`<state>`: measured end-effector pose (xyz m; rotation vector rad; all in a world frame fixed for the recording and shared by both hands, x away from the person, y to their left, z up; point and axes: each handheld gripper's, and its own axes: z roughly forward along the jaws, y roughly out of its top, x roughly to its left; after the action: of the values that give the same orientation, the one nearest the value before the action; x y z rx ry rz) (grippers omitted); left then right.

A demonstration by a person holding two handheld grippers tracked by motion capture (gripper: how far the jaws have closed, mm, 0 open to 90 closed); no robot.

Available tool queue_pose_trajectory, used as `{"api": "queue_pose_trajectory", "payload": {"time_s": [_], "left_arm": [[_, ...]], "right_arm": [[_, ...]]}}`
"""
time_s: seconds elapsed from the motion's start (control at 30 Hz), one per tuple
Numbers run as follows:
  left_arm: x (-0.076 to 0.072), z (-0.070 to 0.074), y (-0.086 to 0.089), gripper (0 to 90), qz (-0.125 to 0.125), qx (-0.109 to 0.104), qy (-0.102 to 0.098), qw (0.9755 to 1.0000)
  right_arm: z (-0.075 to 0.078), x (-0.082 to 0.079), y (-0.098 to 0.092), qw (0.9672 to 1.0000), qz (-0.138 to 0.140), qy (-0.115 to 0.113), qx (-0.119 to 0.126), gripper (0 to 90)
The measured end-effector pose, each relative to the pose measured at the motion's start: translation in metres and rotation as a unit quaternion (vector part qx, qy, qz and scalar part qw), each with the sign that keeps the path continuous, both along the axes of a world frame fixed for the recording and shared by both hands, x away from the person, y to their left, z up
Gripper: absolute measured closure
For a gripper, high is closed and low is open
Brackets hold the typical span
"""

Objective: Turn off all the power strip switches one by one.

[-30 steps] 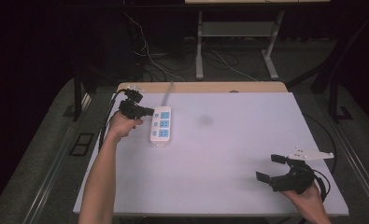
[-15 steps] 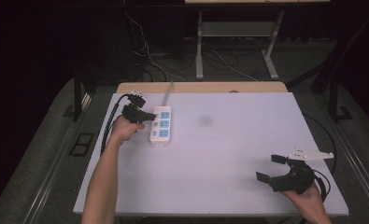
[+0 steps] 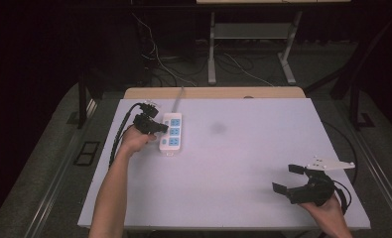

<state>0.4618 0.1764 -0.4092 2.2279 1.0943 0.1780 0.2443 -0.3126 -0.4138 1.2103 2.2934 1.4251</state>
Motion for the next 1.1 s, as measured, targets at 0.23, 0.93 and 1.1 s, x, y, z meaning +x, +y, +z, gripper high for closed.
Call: {"api": "queue_pose_trajectory", "payload": {"time_s": [0.23, 0.93, 1.1], "left_arm": [[-0.0006, -0.0002, -0.0003, 89.4, 0.005, 0.001, -0.001, 1.0], [-0.0018, -0.0033, 0.0023, 89.8, 0.015, -0.015, 0.0, 0.9998], [-0.0033, -0.0064, 0.0062, 90.0, 0.023, -0.035, -0.002, 0.9991]], "right_arm": [[-0.0002, 0.0, 0.0009, 1.0, 0.002, 0.001, -0.001, 0.5], [-0.0007, -0.0004, 0.0012, 1.0, 0.004, 0.001, -0.004, 0.5], [-0.0006, -0.0004, 0.0004, 1.0, 0.003, 0.001, -0.004, 0.5]]}}
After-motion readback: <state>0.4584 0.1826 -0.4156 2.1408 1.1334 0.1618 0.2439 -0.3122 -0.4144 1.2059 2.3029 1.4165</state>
